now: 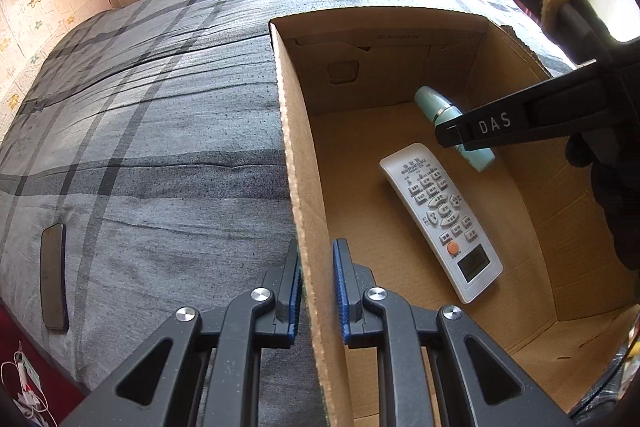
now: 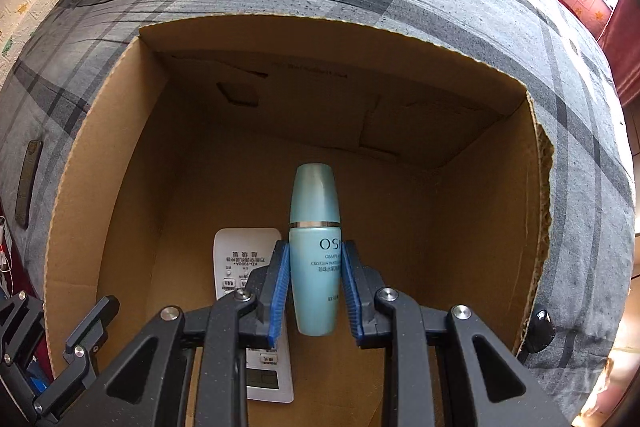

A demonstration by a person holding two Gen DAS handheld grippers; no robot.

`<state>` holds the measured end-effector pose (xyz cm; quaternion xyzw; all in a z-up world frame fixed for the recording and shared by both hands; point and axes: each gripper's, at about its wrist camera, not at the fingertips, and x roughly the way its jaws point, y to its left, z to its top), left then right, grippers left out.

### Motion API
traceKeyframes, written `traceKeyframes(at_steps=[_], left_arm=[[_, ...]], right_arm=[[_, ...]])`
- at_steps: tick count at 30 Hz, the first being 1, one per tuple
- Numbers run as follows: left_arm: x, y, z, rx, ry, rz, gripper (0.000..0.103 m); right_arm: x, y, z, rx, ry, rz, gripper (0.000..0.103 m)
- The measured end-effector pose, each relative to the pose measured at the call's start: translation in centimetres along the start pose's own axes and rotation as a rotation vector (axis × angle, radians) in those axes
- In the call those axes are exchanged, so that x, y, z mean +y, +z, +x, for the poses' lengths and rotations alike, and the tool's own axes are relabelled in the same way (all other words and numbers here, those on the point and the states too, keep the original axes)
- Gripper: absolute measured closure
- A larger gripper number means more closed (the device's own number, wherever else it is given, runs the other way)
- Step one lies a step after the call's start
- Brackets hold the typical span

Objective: Organize rigid objects
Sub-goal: 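Carry the bottle into the box with the right gripper and release it, then move the right gripper back toward the black cup and charger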

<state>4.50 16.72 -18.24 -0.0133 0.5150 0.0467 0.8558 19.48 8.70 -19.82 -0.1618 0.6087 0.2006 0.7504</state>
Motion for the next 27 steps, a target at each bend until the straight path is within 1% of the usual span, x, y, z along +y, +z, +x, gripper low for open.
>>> traceKeyframes(at_steps=[5, 8, 9, 12, 14, 19, 25, 27], left_arm=[[0.0, 0.0, 0.1, 0.0, 0.001, 0.001, 0.087], [0.0, 0.1, 0.1, 0.002, 0.001, -0.001, 0.087], [0.0, 0.1, 0.1, 0.002, 0.001, 0.0, 0.087], [-0.1, 0.2, 0.1, 0.004, 0.005, 0.002, 0.087], [0.0, 0.2, 0.1, 0.004, 0.002, -0.002, 0.087], [0.5, 0.1, 0.3, 0.008, -0.012, -0.022, 0.087], [0.2, 0.2, 0.3, 0.006, -0.001, -0.01, 0.087], [0.3, 0.1, 0.3, 0.006, -0.004, -0.016, 0.087]], right_arm=[[-0.1, 0.3, 1.2, 0.02, 0.005, 0.008, 0.076], [-0.1, 0.5, 1.4, 0.013, 0.002, 0.008, 0.076], [-0.1, 0.5, 1.4, 0.01, 0.009, 0.011, 0.074], [-0.2, 0.3, 0.8, -0.011, 0.016, 0.016, 0.057], [-0.2, 0.3, 0.4, -0.022, 0.017, 0.014, 0.055], [-0.3, -0.2, -1.0, -0.052, 0.04, 0.025, 0.034], [-0.3, -1.0, -2.6, -0.095, 0.038, 0.002, 0.022], [-0.1, -1.3, -3.3, -0.109, 0.033, 0.0, 0.019]])
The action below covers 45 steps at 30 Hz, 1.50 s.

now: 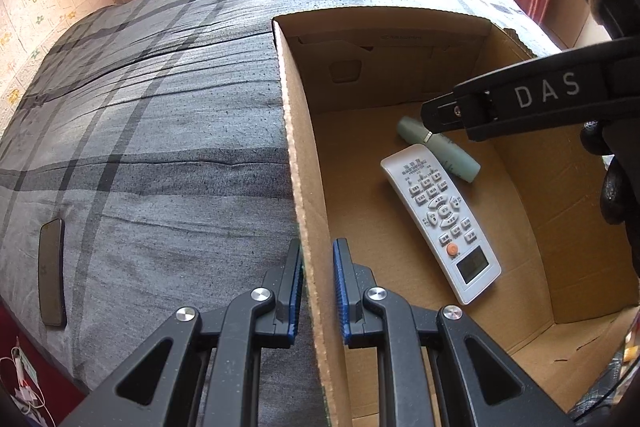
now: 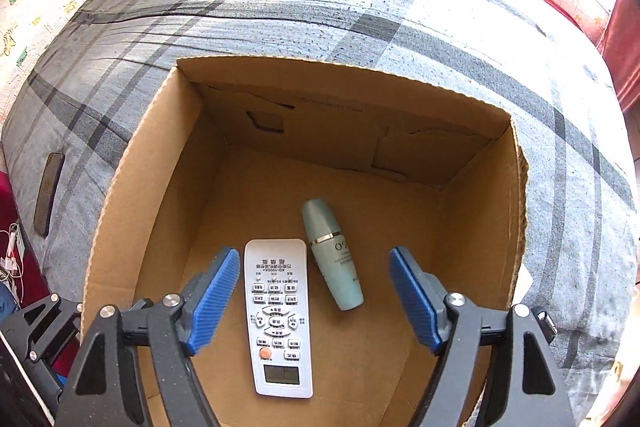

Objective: Organize rigid objects
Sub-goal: 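Move the right gripper back toward the black cup and charger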

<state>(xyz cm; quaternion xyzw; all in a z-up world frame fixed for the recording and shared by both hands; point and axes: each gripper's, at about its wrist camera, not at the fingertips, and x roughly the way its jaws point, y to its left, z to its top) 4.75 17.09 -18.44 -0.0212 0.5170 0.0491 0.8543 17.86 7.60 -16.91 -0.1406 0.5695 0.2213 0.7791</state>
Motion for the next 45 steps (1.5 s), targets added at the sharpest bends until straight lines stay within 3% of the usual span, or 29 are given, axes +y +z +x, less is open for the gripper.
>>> traceKeyframes(at_steps=[9, 14, 23, 35, 45], left_arm=[[-0.3, 0.1, -0.1, 0.003, 0.013, 0.008, 0.087], [-0.6, 0.1, -0.1, 0.003, 0.024, 0.015, 0.086], [-0.6, 0.1, -0.1, 0.005, 0.022, 0.011, 0.086], [-0.7, 0.1, 0.1, 0.011, 0.018, 0.019, 0.087], [-0.4, 0.0, 0.1, 0.01, 0.009, 0.006, 0.087]], right_arm=[[0.5, -1.1, -3.9, -0.065, -0.008, 0.007, 0.011], [-0.3, -1.4, -5.6, -0.103, -0.003, 0.016, 0.001], [-3.8, -2.7, -7.8, -0.122, -0.006, 0.074, 0.0], [-10.6, -5.2, -9.8, -0.146, -0.107, 0.171, 0.0], [-16.0, -7.4, -8.3, -0.115, -0.132, 0.302, 0.0]])
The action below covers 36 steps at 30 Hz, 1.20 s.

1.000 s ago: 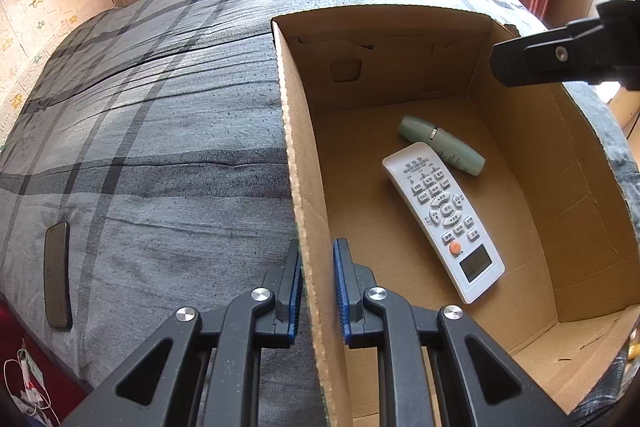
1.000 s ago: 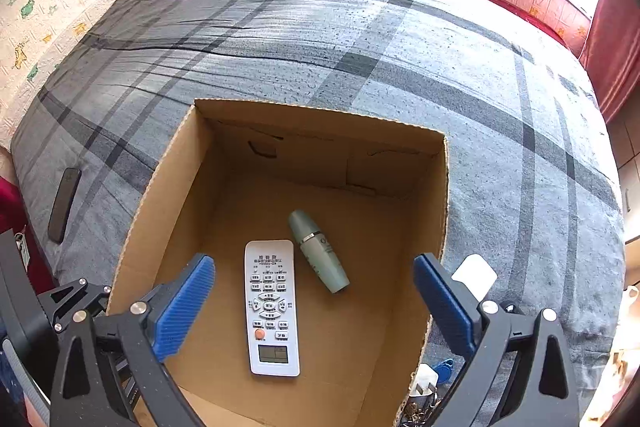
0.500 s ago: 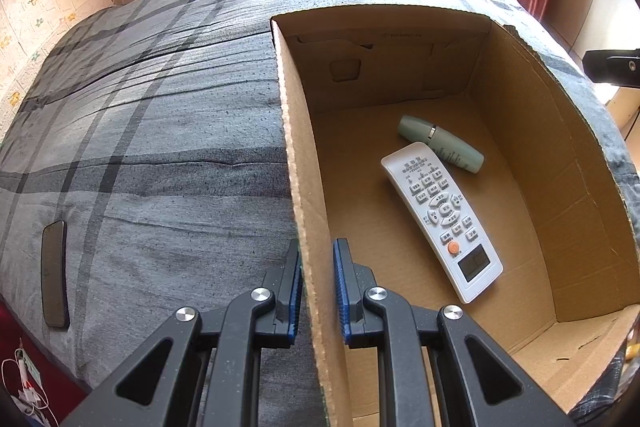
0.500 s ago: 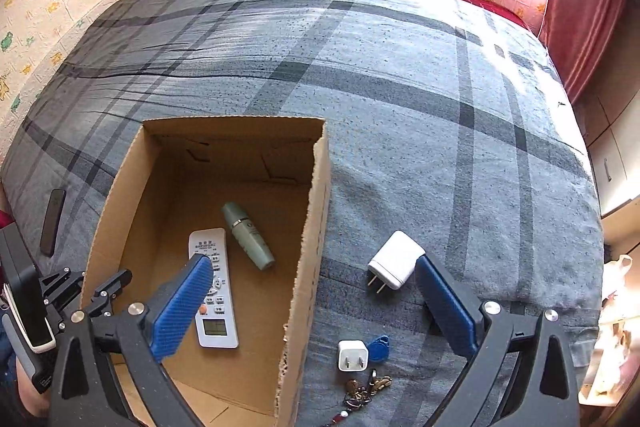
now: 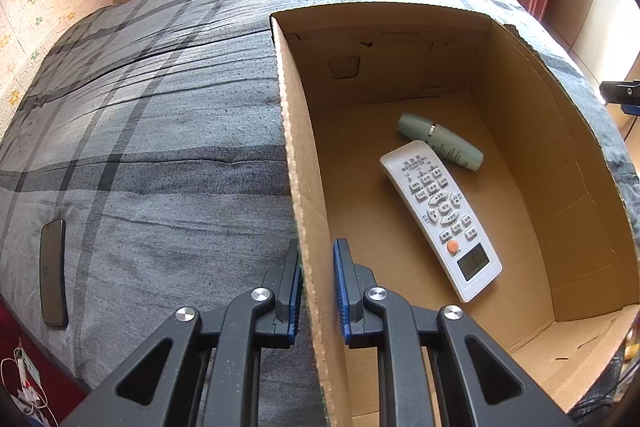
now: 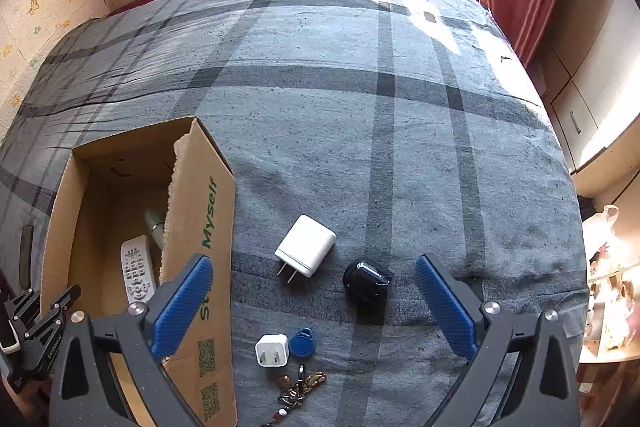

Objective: Organize rigid objects
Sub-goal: 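Move the right gripper back toward the black cup and charger, then grasp the black cylindrical cup with the right gripper and lift it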

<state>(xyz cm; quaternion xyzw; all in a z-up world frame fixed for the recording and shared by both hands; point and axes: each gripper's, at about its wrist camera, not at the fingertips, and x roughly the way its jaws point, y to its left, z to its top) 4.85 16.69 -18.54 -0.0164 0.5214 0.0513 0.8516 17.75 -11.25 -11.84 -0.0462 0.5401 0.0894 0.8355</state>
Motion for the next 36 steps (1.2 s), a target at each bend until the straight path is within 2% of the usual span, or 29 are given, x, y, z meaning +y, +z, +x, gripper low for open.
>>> traceKeyframes(at_steps=[10, 18, 29, 32, 36], left_arm=[[0.0, 0.1, 0.1, 0.004, 0.001, 0.004, 0.087], [-0.1, 0.1, 0.1, 0.005, 0.004, 0.008, 0.087], [0.1, 0.1, 0.1, 0.006, -0.001, 0.0, 0.087], [-0.1, 0.1, 0.1, 0.005, 0.007, 0.007, 0.087], [-0.1, 0.1, 0.1, 0.007, 0.004, 0.003, 0.087]], right_arm=[[-3.3, -1.6, 3.3, 0.042, -0.043, 0.078, 0.0], [-4.5, -2.9, 6.6, 0.086, -0.049, 0.113, 0.0], [-5.2, -3.6, 9.2, 0.096, -0.046, 0.147, 0.002], [-5.2, -3.5, 9.5, 0.095, -0.041, 0.155, 0.008], [-4.8, -3.5, 10.1, 0.114, -0.032, 0.142, 0.028]])
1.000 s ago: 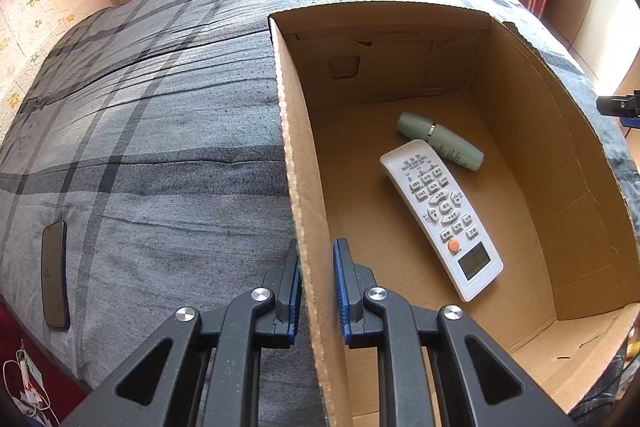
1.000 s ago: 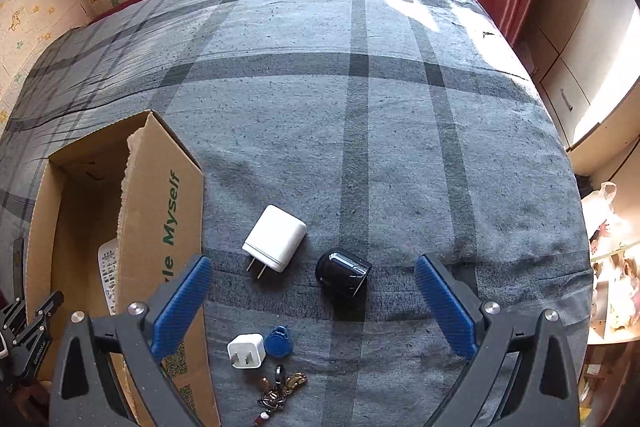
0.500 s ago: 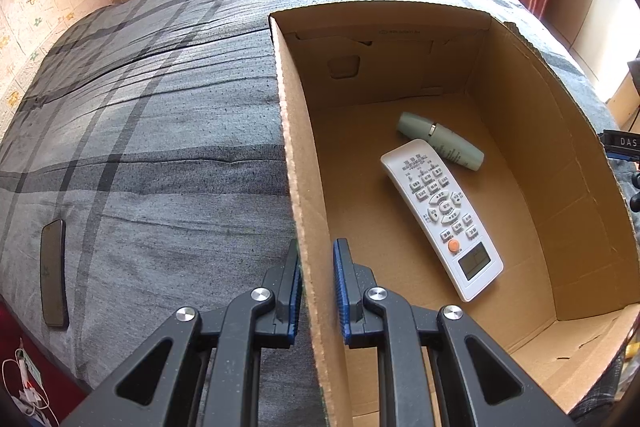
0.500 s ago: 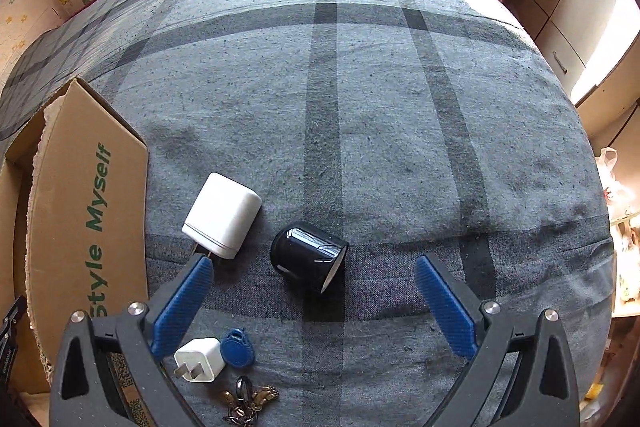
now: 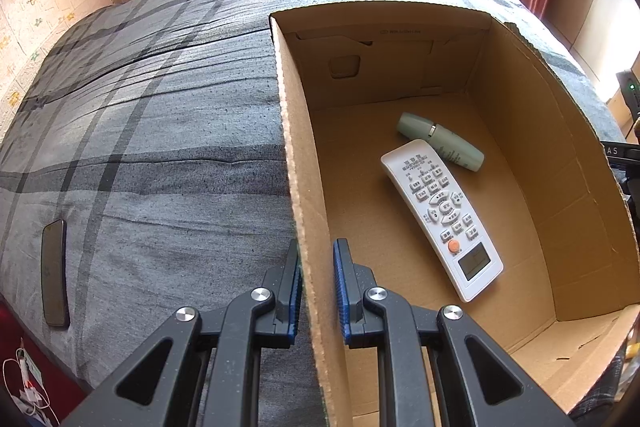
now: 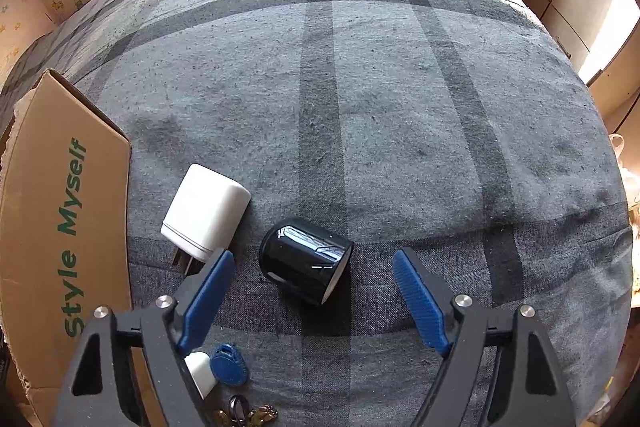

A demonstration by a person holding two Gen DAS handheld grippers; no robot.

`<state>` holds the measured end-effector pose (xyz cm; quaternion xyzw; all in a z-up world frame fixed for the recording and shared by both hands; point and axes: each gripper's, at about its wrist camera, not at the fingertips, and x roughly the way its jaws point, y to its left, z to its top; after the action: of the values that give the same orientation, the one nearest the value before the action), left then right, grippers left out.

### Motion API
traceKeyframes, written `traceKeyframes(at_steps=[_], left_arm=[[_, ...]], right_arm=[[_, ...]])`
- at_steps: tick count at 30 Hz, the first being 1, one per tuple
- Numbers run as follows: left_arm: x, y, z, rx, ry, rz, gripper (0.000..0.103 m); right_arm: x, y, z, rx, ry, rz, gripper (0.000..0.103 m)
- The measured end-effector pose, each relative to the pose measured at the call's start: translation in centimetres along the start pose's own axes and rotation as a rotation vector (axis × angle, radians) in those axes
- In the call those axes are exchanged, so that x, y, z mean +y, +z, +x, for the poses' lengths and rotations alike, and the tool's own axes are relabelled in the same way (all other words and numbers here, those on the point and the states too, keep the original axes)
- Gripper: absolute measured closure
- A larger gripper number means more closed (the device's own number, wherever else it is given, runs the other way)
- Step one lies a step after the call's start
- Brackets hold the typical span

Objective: Organize rigid objects
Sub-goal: 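Grasp the black cylindrical cup with the right gripper and lift it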

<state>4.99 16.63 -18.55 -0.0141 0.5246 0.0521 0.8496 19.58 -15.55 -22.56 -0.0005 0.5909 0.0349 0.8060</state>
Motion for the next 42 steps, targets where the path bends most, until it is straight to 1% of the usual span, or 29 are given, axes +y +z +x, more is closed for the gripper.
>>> traceKeyframes(at_steps=[2, 3, 5, 6, 9, 15, 26, 34, 42], left_arm=[[0.0, 0.0, 0.0, 0.0, 0.0, -0.001, 0.087], [0.0, 0.0, 0.0, -0.001, 0.001, -0.001, 0.087], [0.0, 0.0, 0.0, 0.0, 0.002, 0.0, 0.087], [0.0, 0.0, 0.0, 0.0, 0.003, 0.002, 0.087], [0.0, 0.0, 0.1, 0.001, 0.003, 0.002, 0.087], [-0.1, 0.0, 0.0, -0.001, 0.006, 0.002, 0.087], [-0.1, -0.1, -0.1, -0.002, 0.004, 0.003, 0.087], [-0.2, 0.0, -0.1, 0.003, 0.002, 0.005, 0.087], [0.0, 0.1, -0.1, 0.002, -0.001, 0.001, 0.087]], right_arm=[[0.2, 0.0, 0.1, -0.003, 0.009, -0.005, 0.029], [0.2, 0.0, 0.2, -0.006, 0.012, -0.005, 0.032], [0.1, 0.1, 0.4, -0.012, 0.016, 0.001, 0.043], [0.0, 0.1, 0.4, -0.01, 0.025, 0.005, 0.05], [0.0, -0.1, 0.2, -0.017, 0.053, 0.003, 0.05], [0.6, -0.4, -0.9, -0.031, 0.028, -0.026, 0.051], [1.6, -0.8, -3.3, -0.028, 0.027, -0.065, 0.051], [2.9, -0.9, -6.1, -0.039, 0.022, -0.1, 0.051], [5.1, -0.7, -9.6, -0.071, 0.03, -0.151, 0.051]])
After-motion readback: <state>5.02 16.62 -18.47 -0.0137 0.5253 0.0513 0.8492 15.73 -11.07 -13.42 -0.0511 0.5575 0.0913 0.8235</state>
